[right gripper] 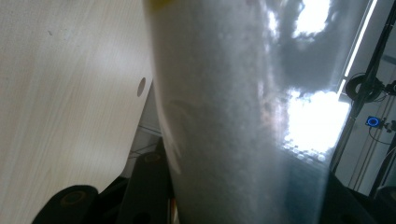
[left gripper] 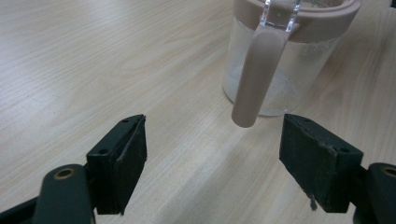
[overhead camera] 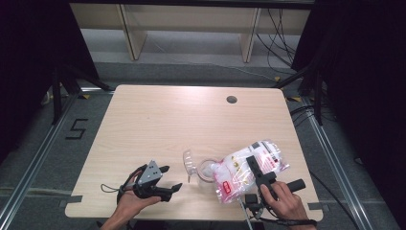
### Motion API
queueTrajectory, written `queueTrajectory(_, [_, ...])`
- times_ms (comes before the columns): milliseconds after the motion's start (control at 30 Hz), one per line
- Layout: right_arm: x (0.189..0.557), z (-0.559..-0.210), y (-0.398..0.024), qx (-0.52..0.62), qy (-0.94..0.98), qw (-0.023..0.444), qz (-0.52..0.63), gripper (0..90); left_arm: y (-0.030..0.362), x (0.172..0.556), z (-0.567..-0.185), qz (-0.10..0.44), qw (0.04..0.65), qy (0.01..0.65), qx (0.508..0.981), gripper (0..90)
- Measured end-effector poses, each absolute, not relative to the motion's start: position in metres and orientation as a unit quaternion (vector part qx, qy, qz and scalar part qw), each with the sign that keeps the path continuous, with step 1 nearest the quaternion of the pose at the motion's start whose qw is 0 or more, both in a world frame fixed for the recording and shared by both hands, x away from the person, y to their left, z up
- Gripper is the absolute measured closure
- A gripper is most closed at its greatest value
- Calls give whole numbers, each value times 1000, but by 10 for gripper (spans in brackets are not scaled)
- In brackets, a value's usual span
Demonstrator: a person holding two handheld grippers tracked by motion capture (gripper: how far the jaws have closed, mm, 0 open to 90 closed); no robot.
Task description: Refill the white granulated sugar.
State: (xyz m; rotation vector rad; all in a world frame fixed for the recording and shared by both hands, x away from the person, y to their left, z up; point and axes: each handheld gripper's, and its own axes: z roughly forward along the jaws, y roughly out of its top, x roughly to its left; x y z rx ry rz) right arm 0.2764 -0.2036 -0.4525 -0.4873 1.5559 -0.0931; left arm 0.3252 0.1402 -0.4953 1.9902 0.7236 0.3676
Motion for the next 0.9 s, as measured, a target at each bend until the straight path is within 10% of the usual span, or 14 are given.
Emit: queueTrajectory(900, [276, -453, -203, -228, 689, 686, -41, 657, 140, 325, -495, 148, 479, 298, 812, 230])
